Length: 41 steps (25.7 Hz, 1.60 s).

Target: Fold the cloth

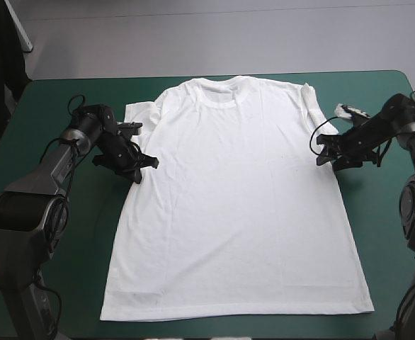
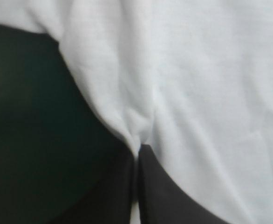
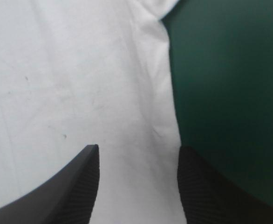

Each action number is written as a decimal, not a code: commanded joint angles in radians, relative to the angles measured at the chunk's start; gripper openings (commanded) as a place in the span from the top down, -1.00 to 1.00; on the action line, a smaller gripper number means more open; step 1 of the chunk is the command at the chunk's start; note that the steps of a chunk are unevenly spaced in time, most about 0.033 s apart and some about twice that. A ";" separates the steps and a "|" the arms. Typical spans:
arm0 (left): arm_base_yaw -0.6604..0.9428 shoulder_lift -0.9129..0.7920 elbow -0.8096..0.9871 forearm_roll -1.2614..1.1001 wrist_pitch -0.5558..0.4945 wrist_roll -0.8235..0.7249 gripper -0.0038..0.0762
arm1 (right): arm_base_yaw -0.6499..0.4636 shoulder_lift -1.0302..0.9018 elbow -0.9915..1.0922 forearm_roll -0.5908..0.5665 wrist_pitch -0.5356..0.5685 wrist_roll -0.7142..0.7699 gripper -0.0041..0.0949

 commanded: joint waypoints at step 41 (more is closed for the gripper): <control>-0.004 -0.198 -0.021 -0.090 -0.045 0.078 0.93 | 0.225 0.027 -0.191 -0.273 0.023 0.099 0.94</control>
